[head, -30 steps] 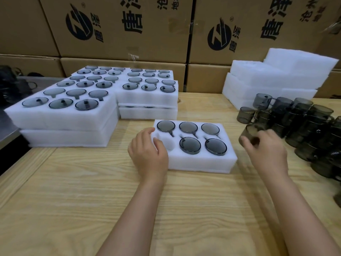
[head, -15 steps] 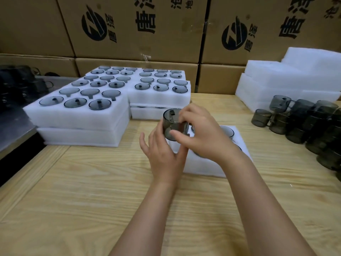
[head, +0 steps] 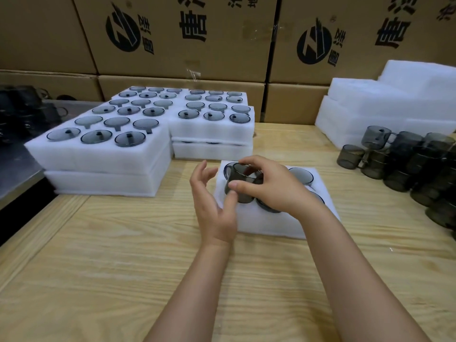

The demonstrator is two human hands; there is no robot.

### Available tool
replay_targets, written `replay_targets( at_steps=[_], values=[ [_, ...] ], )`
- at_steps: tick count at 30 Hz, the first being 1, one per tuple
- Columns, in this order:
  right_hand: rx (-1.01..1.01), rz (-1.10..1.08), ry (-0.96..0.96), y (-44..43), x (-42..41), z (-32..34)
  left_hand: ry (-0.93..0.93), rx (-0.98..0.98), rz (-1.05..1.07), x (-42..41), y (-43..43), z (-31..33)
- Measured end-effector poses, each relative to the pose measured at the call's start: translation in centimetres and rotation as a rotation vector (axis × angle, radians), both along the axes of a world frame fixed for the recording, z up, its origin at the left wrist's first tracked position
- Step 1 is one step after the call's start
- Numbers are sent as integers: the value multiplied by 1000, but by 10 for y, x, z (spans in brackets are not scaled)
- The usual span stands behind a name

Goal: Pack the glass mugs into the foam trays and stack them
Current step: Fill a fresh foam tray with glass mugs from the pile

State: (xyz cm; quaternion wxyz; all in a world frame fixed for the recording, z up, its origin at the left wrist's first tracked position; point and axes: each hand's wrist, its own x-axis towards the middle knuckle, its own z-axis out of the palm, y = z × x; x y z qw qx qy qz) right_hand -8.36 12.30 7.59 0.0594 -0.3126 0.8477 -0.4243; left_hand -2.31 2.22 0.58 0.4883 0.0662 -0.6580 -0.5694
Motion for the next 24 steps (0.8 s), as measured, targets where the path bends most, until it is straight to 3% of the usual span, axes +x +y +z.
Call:
replay_targets(
  at_steps=[4,15,18,21,24],
  values=[
    [22,-19,70,-8,8,-2,25,270,-61,-3,-2,3],
    [103,-46,229,-23,21,-7,-42,296,-101,-8,-8,-1],
    [206,-78,317,-26,21,-13,-72,297,-91,-8,-7,-2],
    [227,-25,241,-24,17,-11,-97,310,-86,-10,-7,-2],
    [104,14,66,-17,10,-7,-100,315,-79,-11,-6,-3]
  ],
)
